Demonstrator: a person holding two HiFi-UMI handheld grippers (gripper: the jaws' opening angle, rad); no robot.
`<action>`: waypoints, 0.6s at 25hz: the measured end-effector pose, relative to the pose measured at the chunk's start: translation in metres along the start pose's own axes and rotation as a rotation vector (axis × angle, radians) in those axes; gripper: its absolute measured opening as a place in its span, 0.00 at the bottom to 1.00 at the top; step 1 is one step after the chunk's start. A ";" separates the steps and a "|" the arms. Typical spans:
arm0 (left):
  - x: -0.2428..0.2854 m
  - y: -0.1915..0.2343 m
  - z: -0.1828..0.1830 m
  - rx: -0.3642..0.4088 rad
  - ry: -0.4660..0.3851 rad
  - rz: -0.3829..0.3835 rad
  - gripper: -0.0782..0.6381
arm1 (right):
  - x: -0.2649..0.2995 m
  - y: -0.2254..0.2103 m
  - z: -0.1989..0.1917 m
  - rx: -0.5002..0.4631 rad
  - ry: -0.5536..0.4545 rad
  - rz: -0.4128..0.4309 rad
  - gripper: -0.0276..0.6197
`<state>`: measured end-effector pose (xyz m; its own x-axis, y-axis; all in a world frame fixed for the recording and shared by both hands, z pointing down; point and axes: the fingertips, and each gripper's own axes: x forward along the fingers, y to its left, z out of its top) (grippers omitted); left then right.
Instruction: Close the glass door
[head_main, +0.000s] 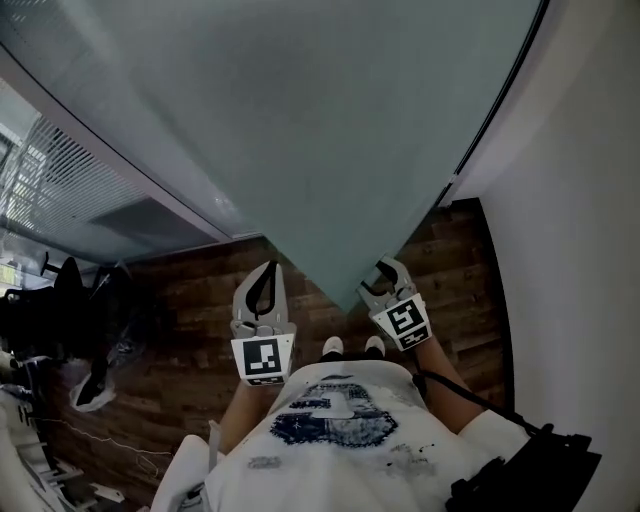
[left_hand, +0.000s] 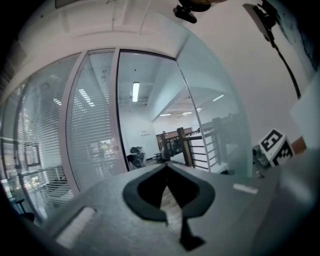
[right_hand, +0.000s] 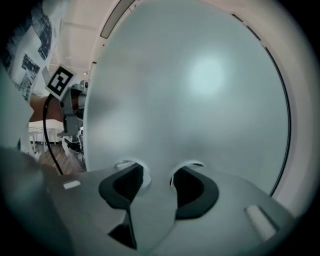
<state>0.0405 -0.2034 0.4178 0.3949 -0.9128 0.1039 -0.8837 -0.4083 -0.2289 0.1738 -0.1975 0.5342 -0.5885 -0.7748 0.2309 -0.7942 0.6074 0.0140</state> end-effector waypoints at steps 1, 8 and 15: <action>-0.001 0.002 0.001 0.003 0.002 0.020 0.11 | 0.005 -0.001 0.000 0.002 0.010 -0.003 0.29; -0.007 0.017 -0.014 -0.025 0.039 0.104 0.11 | 0.017 -0.002 -0.003 0.033 0.051 0.038 0.23; -0.003 0.033 -0.021 -0.041 0.037 0.103 0.11 | 0.034 -0.006 -0.003 0.039 0.059 0.006 0.23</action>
<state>0.0047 -0.2139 0.4302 0.2927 -0.9489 0.1179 -0.9289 -0.3115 -0.2002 0.1588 -0.2265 0.5448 -0.5842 -0.7587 0.2883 -0.7967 0.6039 -0.0252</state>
